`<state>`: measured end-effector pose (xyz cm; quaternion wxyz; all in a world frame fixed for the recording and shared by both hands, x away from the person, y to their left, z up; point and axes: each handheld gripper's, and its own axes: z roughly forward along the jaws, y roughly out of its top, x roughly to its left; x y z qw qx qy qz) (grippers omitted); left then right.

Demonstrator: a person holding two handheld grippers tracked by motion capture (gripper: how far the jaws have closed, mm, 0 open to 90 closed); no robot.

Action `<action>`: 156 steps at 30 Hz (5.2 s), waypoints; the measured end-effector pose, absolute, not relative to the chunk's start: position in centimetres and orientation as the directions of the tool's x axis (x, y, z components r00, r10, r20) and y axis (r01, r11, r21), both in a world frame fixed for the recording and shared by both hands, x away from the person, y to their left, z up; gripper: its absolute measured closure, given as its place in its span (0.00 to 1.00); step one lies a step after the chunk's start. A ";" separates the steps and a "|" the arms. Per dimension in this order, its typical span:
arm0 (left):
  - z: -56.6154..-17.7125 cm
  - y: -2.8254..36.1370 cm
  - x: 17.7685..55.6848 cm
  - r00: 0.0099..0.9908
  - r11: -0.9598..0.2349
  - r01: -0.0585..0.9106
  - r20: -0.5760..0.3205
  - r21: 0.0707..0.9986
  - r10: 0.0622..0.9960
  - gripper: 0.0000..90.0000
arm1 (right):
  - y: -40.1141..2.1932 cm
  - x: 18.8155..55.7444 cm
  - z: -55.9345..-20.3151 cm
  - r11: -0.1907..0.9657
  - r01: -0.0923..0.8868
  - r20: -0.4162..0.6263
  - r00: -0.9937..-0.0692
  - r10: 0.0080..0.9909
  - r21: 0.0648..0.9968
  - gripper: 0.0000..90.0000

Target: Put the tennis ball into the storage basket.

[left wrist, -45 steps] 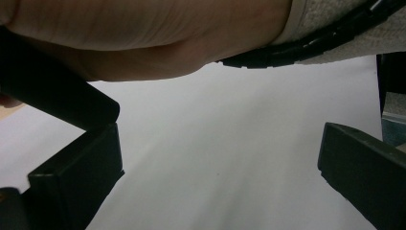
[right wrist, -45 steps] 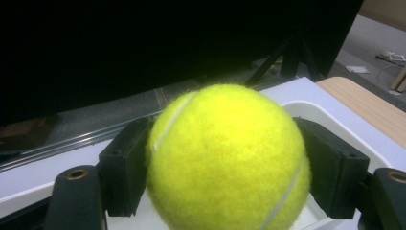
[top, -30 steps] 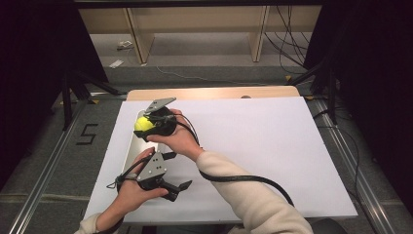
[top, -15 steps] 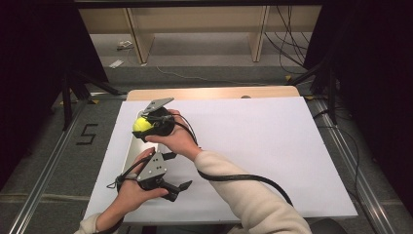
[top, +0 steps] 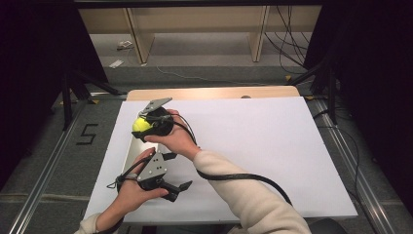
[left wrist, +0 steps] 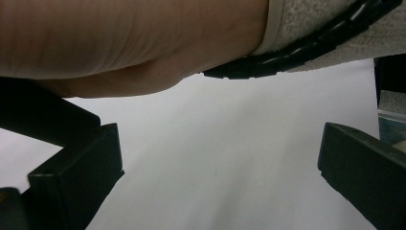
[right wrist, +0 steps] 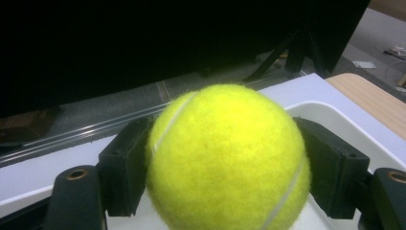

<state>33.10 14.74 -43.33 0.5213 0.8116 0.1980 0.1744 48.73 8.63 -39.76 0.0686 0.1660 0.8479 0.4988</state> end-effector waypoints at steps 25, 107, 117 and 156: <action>-43.3 14.7 33.1 0.863 -0.381 0.139 0.077 0.914 0.499 0.01 | 9.2 48.8 -40.6 0.471 0.223 0.057 -0.938 0.341 0.854 0.29; -43.4 14.7 33.1 0.866 -0.388 0.140 0.078 0.911 0.494 0.01 | 8.1 49.6 -40.9 0.455 0.272 0.098 -0.924 0.370 0.848 0.18; -43.4 14.7 33.1 0.866 -0.386 0.140 0.077 0.912 0.495 0.01 | 6.6 49.3 -40.1 0.445 0.268 0.097 -0.925 0.368 0.855 0.18; -43.4 14.8 33.1 0.865 -0.388 0.139 0.079 0.911 0.496 0.01 | -1.5 48.4 -38.8 0.395 0.299 0.108 -0.892 0.438 0.868 0.18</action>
